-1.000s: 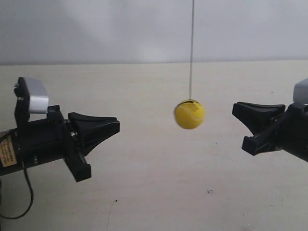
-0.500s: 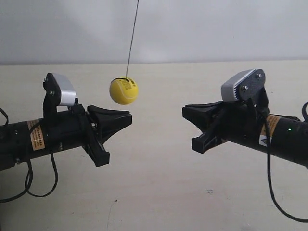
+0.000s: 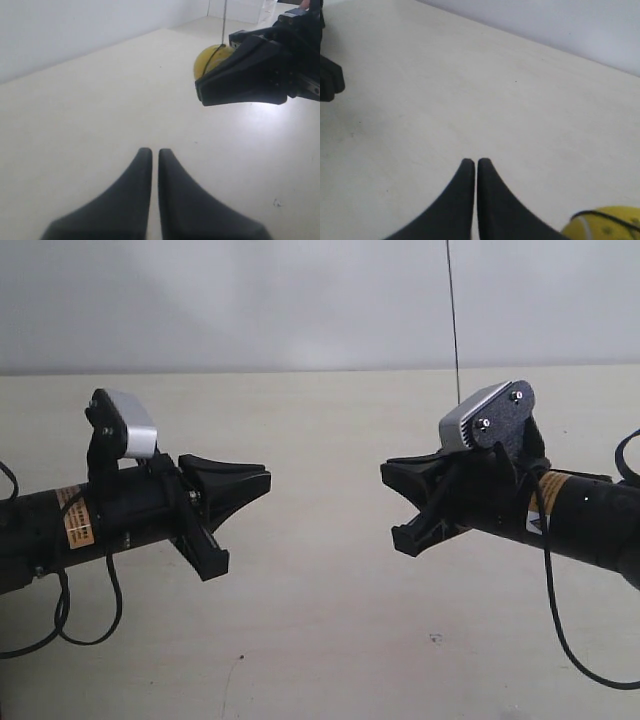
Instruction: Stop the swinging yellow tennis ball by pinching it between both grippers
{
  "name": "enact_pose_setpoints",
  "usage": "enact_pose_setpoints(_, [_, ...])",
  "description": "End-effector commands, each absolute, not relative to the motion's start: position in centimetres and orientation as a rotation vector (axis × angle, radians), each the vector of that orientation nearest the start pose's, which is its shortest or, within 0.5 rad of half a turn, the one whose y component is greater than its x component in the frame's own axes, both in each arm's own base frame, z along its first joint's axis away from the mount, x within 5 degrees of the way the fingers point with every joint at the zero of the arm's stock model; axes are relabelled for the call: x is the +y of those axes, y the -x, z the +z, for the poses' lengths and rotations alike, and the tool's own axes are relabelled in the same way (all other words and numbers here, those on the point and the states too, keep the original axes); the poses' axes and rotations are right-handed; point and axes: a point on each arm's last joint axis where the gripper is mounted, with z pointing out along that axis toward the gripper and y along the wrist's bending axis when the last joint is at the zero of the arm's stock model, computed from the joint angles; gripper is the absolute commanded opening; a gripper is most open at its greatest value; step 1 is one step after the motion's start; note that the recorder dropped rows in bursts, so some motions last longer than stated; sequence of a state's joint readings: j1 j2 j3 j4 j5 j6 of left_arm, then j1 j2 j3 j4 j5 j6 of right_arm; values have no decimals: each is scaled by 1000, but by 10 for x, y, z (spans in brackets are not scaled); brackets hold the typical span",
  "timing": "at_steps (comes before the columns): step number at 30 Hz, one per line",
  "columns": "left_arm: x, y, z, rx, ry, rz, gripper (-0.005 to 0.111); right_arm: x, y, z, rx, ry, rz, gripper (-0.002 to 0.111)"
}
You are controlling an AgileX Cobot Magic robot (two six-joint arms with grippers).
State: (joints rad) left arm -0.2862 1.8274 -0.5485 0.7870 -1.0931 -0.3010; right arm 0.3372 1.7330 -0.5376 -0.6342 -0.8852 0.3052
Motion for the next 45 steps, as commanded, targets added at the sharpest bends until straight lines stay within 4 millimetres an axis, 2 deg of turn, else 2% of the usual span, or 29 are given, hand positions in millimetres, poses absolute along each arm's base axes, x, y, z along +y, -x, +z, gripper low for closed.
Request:
enact_pose_setpoints(1, [-138, -264, 142, 1632, -850, -716, 5, 135, -264, 153, 1773, 739, 568, 0])
enact_pose_setpoints(8, [-137, -264, 141, 1650, -844, -704, 5, 135, -264, 153, 1778, 743, 565, 0])
enact_pose_setpoints(16, [-133, -270, 136, 1659, -824, -612, 5, 134, -264, 152, 1787, 738, 569, 0])
enact_pose_setpoints(23, [-133, -272, 130, 1670, -811, -603, 5, 147, -257, 152, 1769, 790, 601, 0])
enact_pose_setpoints(33, [-140, -264, 136, 1579, -873, -718, 5, 162, -248, 155, 1729, 836, 663, 0])
enact_pose_setpoints(45, [-141, -261, 134, 1585, -904, -739, 5, 163, -246, 154, 1733, 843, 687, 0])
